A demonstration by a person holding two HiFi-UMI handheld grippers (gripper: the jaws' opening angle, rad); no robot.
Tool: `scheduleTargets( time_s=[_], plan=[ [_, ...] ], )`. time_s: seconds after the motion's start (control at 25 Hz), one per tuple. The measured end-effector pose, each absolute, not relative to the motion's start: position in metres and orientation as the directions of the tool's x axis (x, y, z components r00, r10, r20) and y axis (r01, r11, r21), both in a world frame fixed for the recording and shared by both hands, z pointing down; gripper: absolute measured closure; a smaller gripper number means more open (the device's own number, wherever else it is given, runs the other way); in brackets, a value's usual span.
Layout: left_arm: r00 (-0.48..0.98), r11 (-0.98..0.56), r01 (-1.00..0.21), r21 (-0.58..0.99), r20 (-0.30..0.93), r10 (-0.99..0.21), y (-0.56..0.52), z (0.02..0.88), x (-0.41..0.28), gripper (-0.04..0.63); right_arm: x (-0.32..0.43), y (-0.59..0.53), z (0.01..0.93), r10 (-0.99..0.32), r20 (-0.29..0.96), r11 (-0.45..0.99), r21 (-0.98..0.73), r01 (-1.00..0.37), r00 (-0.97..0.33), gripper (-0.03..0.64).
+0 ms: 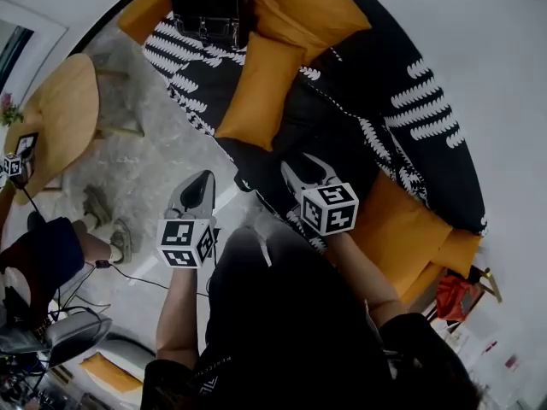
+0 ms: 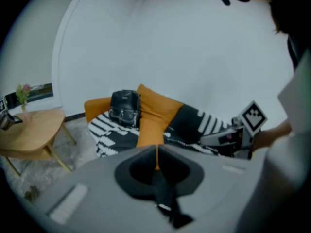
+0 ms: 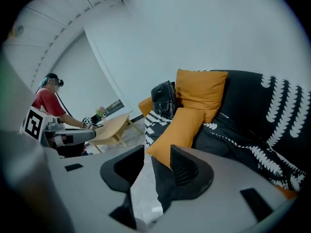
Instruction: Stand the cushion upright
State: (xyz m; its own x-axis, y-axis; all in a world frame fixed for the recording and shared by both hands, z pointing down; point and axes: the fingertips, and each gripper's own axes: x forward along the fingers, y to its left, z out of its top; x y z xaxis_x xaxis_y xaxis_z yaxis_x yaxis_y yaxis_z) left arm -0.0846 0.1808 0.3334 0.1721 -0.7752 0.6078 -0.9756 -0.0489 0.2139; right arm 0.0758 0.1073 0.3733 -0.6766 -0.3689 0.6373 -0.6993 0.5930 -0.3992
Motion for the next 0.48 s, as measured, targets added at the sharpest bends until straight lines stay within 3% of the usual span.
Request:
scheduleTargets(
  time_s=[0.24,0.48],
  plan=[
    [0.209,-0.074,-0.971,0.228,0.652,-0.728,0.172,0.364,-0.066,0.559,0.083,0.116,0.416,-0.319,0.675,0.583,-0.414,-0.699,-0.665,0.463],
    [0.279,-0.126,-0.956,0.264,0.69,-0.668,0.157,0.407,-0.096,0.557,0.048,0.108,0.467,-0.311,0.724,0.552,-0.39,-0.737,-0.616,0.457]
  ],
)
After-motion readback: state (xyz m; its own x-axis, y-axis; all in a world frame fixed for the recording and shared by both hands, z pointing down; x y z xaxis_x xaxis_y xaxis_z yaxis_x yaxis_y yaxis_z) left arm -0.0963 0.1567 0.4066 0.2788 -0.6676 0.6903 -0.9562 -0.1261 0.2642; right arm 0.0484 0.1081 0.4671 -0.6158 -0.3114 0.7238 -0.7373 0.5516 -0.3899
